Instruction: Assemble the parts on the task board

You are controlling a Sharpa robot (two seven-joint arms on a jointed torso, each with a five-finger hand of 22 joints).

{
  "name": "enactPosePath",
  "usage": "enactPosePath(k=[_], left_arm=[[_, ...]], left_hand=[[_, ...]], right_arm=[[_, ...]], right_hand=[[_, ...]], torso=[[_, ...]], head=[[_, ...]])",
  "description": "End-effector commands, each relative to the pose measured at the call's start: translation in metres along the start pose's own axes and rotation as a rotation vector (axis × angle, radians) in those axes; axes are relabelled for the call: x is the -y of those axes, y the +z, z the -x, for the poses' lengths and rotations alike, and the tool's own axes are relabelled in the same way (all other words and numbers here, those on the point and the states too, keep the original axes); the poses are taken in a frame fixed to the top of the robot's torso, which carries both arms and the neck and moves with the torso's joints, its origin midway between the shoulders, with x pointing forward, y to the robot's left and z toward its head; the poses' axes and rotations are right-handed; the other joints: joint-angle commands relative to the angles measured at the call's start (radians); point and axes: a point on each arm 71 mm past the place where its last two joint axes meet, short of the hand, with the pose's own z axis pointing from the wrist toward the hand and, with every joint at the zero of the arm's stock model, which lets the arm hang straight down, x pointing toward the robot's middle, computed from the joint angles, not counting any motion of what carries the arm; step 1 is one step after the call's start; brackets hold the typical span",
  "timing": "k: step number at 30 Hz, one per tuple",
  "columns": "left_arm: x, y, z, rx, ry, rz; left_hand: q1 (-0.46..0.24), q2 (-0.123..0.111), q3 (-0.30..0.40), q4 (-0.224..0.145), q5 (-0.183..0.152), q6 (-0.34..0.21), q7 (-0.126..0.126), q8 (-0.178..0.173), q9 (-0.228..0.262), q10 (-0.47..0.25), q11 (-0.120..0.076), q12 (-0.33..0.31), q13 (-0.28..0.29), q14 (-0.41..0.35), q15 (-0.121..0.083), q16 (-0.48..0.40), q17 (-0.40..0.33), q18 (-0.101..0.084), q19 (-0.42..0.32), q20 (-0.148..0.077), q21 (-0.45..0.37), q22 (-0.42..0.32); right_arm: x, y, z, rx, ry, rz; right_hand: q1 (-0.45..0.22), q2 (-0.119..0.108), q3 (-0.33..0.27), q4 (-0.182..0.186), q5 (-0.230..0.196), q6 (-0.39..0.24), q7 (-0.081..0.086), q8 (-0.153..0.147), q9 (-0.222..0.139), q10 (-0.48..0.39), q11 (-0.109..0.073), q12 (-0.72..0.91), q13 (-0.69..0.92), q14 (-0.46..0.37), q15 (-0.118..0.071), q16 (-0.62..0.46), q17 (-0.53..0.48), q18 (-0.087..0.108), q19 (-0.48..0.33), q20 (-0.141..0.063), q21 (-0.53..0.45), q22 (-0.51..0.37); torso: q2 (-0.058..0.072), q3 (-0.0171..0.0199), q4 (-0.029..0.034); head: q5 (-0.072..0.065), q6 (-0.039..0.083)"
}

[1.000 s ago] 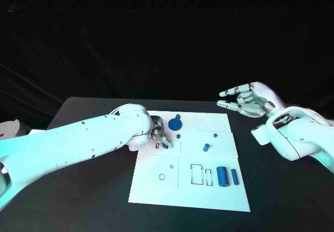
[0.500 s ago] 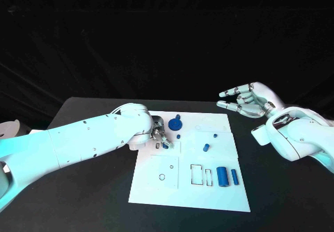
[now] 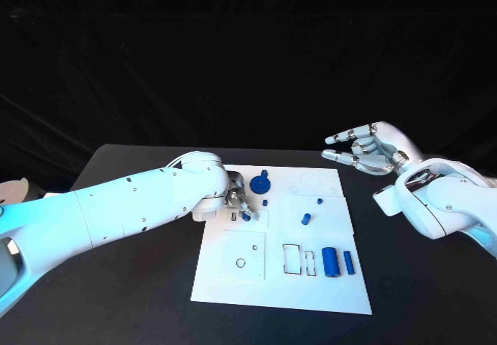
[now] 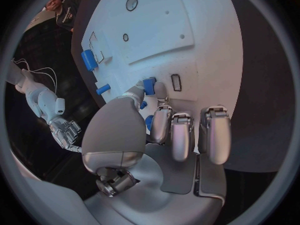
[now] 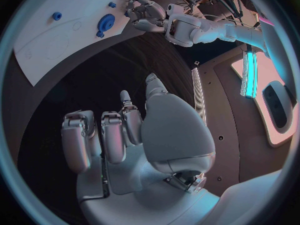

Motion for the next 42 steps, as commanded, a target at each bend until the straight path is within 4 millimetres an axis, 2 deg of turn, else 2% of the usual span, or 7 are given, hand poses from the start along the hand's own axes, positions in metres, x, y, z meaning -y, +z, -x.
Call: enactPosePath(k=[1, 11, 17, 22, 27, 42], left_arm=[[-0.0075, 0.0095, -0.0242, -0.087, 0.052, 0.045], [-0.0089, 0.0099, -0.0243, -0.094, 0.057, 0.049], [-0.0098, 0.0100, -0.0241, -0.094, 0.057, 0.051], [-0.0101, 0.0100, -0.0243, -0.097, 0.059, 0.051], [-0.0102, 0.0099, -0.0246, -0.103, 0.063, 0.051], [-0.0095, 0.0092, -0.0254, -0.107, 0.067, 0.047]], left_hand=[[0.006, 0.023, -0.012, 0.004, -0.003, -0.002, -0.004, -0.003, 0.002, 0.013, 0.001, -0.003, 0.006, 0.103, 0.005, 0.003, 0.263, -0.013, 0.068, 0.004, -0.005, 0.199], [-0.026, 0.016, -0.037, 0.031, -0.002, 0.003, -0.005, 0.000, 0.003, 0.014, 0.001, -0.002, 0.008, 0.103, 0.004, 0.003, 0.263, -0.014, 0.070, 0.004, -0.003, 0.203], [-0.059, 0.024, -0.055, 0.064, 0.000, 0.004, -0.005, 0.002, 0.003, 0.014, 0.001, -0.002, 0.007, 0.103, 0.004, 0.003, 0.263, -0.014, 0.071, 0.003, -0.002, 0.204], [-0.082, 0.017, -0.072, 0.086, 0.001, 0.004, -0.004, 0.004, 0.004, 0.014, 0.001, -0.001, 0.008, 0.103, 0.004, 0.003, 0.263, -0.014, 0.071, 0.003, -0.002, 0.204], [-0.088, 0.005, -0.084, 0.092, 0.000, 0.005, -0.005, 0.005, 0.004, 0.014, 0.001, 0.000, 0.009, 0.103, 0.004, 0.003, 0.263, -0.015, 0.072, 0.003, -0.002, 0.206], [-0.092, -0.008, -0.105, 0.100, 0.000, 0.006, -0.005, 0.008, 0.005, 0.015, 0.001, 0.001, 0.010, 0.103, 0.004, 0.003, 0.263, -0.015, 0.072, 0.004, -0.001, 0.207]], right_arm=[[-0.0012, -0.0003, -0.0012, -0.012, -0.002, 0.011], [-0.0011, -0.0006, -0.0008, -0.012, -0.003, 0.011], [-0.0011, -0.0007, -0.0007, -0.013, -0.003, 0.012], [-0.0011, -0.0008, -0.0007, -0.014, -0.003, 0.012], [-0.0010, -0.0008, -0.0005, -0.014, -0.003, 0.012], [-0.0009, -0.0008, -0.0006, -0.016, -0.003, 0.013]], right_hand=[[-0.011, 0.001, -0.006, 0.002, 0.005, -0.001, -0.005, 0.001, 0.001, 0.003, 0.003, -0.007, 0.130, 0.089, 0.003, -0.006, 0.191, 0.008, 0.073, 0.005, -0.006, 0.205], [-0.014, -0.001, -0.011, 0.004, 0.005, -0.002, -0.005, 0.000, 0.001, 0.001, 0.003, -0.010, 0.129, 0.089, 0.003, -0.007, 0.190, 0.008, 0.073, 0.005, -0.007, 0.204], [-0.016, -0.001, -0.014, 0.005, 0.005, -0.002, -0.005, 0.000, 0.001, 0.000, 0.004, -0.013, 0.127, 0.088, 0.003, -0.008, 0.188, 0.009, 0.071, 0.005, -0.009, 0.202], [-0.017, -0.001, -0.016, 0.006, 0.006, -0.002, -0.005, 0.000, 0.001, -0.002, 0.004, -0.016, 0.125, 0.088, 0.003, -0.009, 0.186, 0.009, 0.071, 0.005, -0.009, 0.201], [-0.018, -0.001, -0.017, 0.007, 0.006, -0.003, -0.005, 0.000, 0.001, -0.003, 0.004, -0.019, 0.124, 0.088, 0.003, -0.010, 0.184, 0.010, 0.070, 0.005, -0.010, 0.199], [-0.019, -0.002, -0.018, 0.007, 0.006, -0.003, -0.005, 0.000, 0.001, -0.003, 0.004, -0.021, 0.123, 0.087, 0.003, -0.012, 0.181, 0.010, 0.069, 0.005, -0.011, 0.197]], torso=[[0.000, -0.0001, -0.0004], [0.000, -0.0002, 0.0003], [0.000, -0.0003, 0.0002], [0.000, -0.0003, 0.0000], [0.000, -0.0003, 0.0002], [0.000, -0.0006, 0.0004]], head=[[-0.001, 0.001], [-0.002, -0.001], [-0.002, -0.001], [-0.002, -0.001], [-0.003, -0.001], [-0.003, -0.003]])
